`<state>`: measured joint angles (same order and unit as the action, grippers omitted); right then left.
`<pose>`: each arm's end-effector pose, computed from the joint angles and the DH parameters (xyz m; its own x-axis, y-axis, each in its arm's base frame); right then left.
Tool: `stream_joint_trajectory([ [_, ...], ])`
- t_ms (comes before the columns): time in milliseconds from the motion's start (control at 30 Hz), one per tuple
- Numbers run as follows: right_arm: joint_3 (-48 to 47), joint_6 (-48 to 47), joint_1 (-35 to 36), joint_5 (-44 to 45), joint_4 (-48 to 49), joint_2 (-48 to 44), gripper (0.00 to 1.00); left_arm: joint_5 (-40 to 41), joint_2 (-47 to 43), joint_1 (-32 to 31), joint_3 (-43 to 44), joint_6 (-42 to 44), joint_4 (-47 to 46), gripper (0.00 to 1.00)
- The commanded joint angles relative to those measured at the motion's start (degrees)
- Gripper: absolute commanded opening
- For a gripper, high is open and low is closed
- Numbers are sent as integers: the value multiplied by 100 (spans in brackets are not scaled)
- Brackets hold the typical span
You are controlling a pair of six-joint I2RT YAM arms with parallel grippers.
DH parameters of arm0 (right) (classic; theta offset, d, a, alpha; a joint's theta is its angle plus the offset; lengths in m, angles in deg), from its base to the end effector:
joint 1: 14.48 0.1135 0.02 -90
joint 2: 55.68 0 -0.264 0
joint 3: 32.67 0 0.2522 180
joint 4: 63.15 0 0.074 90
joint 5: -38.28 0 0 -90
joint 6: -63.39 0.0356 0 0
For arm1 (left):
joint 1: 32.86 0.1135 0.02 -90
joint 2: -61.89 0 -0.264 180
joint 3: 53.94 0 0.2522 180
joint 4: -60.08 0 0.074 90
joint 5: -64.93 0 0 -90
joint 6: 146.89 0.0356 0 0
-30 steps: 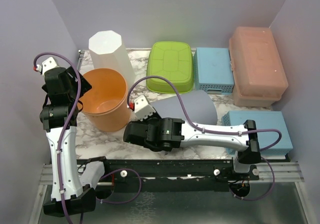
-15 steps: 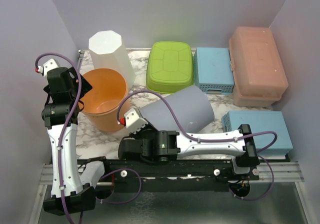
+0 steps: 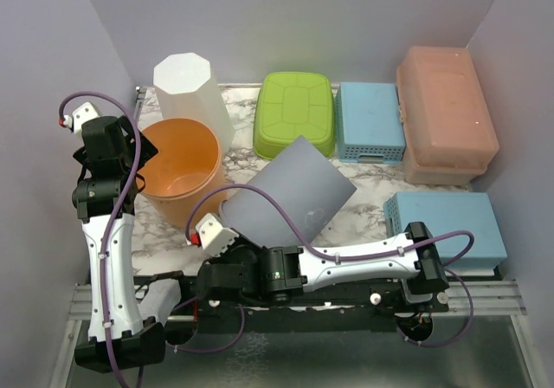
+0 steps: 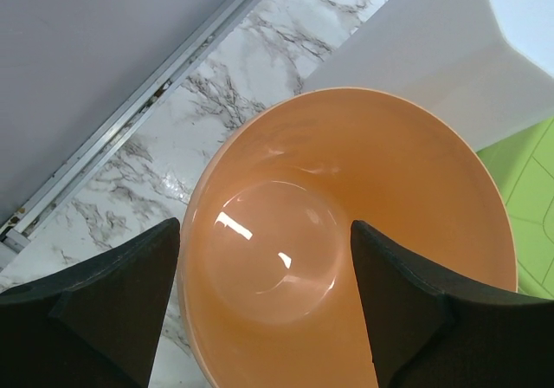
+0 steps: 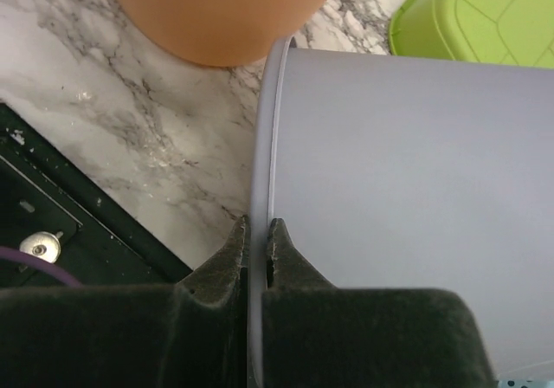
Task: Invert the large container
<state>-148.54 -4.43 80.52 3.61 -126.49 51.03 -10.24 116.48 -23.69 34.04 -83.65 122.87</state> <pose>-0.0057 0.4011 0.3301 -0.1643 -0.5857 -0.7937 -0.5903 0.7031 -0.3966 0.1684 0.0364 0.4142 -0.2642 -0.4835 -0.8345 -0.5523 0.7852 -0.2801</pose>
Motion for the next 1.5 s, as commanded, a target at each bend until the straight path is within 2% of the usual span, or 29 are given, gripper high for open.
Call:
stream_joint_trajectory([
  [0,335,-133,0,-643,34,6,1,218,-122,27,109,-18,28,81],
  [133,606,-161,1,-799,365,-127,1,222,-140,27,132,-17,35,81],
  [433,852,-17,-54,-607,423,-108,1,149,-150,25,112,-22,35,81],
  [600,1255,-262,-111,-836,920,-301,1,148,-194,29,51,-22,33,81],
  [1067,1941,-828,-428,-1068,1472,-536,1,90,-189,32,10,10,-2,81],
  [1333,2173,-792,-462,-1142,1611,-475,1,123,-175,32,57,31,24,81],
  [1467,1936,-842,-465,-671,1133,-122,1,102,-176,29,97,91,24,83],
])
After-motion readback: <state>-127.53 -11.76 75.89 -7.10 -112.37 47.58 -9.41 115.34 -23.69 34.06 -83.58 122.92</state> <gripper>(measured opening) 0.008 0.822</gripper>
